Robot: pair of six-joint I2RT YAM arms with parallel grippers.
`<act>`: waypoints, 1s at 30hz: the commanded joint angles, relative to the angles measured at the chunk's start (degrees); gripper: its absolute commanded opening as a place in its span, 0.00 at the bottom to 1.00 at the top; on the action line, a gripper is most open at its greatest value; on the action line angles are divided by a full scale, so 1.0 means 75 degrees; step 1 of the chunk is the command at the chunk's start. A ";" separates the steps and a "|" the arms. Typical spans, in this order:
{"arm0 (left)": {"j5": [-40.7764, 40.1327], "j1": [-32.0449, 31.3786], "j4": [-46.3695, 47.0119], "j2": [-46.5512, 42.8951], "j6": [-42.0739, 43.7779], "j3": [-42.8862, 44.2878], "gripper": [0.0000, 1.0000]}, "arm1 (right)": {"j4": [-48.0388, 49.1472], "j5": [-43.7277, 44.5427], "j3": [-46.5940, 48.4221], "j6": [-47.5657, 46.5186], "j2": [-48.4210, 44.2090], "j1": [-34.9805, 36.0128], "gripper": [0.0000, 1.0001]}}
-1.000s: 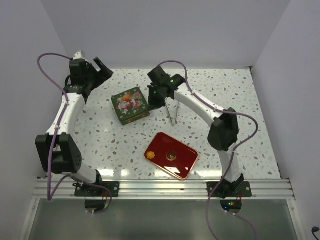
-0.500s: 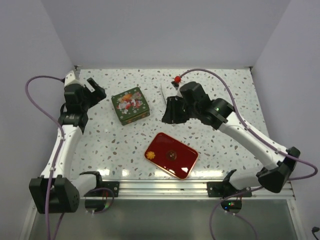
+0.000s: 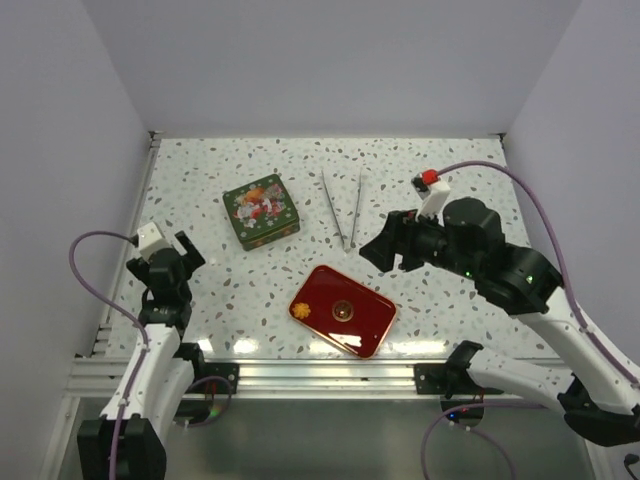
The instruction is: Pack the cookies
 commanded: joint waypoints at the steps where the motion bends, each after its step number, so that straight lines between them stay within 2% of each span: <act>1: -0.0863 0.0039 0.2200 -0.0190 0.1254 -0.0716 0.98 | -0.0291 0.0475 -0.0101 -0.0120 -0.0416 -0.0010 0.70; 3: -0.0828 0.0038 0.2623 -0.0050 0.1397 -0.0951 0.98 | -0.0326 0.0428 -0.0195 -0.0014 -0.0534 0.0001 0.70; 7: -0.0839 0.0038 0.3782 0.1036 0.1702 -0.1186 0.98 | -0.0396 0.0370 -0.0452 0.0161 -0.0803 -0.0010 0.70; 12: -0.0104 0.0038 0.5630 0.2104 0.2122 -0.1678 0.97 | -0.0830 0.0404 -0.0547 0.0279 -0.1014 -0.0022 0.69; 17: 0.0730 -0.0184 0.6525 0.2751 0.2557 -0.1585 0.93 | -0.0924 0.0475 -0.0698 0.0314 -0.1190 -0.0010 0.70; 22: 0.1609 -0.0266 0.7650 0.3476 0.2803 -0.1503 0.93 | -0.0818 0.0545 -0.0734 0.0419 -0.1261 -0.0010 0.70; 30: 0.1575 -0.0290 0.8576 0.4765 0.2675 -0.0918 0.91 | -0.1005 0.0452 -0.0617 0.0302 -0.1155 -0.0010 0.71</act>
